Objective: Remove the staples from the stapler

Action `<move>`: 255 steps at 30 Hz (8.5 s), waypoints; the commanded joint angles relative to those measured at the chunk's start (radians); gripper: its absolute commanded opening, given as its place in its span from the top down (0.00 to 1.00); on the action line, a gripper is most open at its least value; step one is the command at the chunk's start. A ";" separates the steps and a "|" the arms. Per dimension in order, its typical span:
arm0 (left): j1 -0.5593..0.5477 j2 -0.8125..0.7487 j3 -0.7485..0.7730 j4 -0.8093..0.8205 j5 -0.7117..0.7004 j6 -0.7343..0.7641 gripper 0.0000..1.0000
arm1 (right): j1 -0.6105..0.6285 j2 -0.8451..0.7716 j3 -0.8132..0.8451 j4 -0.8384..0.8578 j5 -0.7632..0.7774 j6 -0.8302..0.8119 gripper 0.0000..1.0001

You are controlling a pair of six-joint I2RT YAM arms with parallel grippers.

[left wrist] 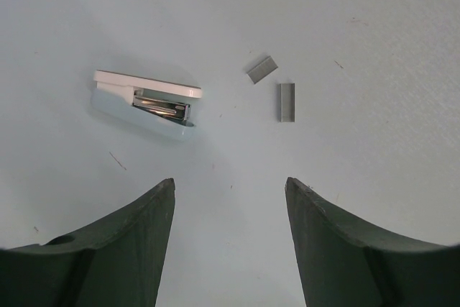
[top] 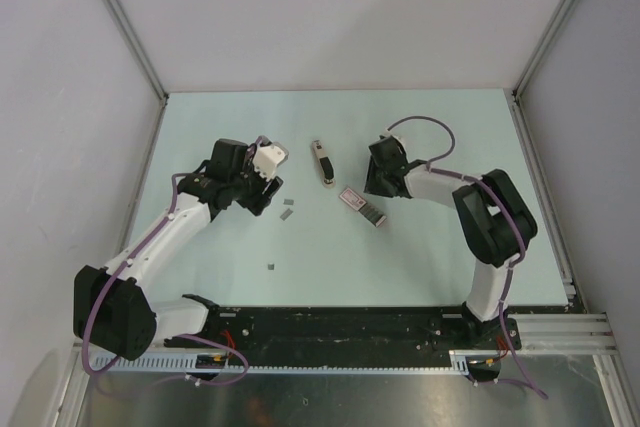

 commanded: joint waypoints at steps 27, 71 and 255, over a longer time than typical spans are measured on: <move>-0.004 -0.047 -0.014 0.016 -0.027 0.037 0.32 | 0.245 0.054 0.086 -0.244 0.153 0.114 0.67; -0.151 0.288 -0.004 0.160 -0.076 0.097 0.31 | 0.219 -0.072 0.071 -0.226 0.177 0.128 0.61; 0.159 0.313 0.560 0.018 1.307 -0.724 0.95 | 0.238 -0.393 -0.142 1.011 -0.466 0.246 0.54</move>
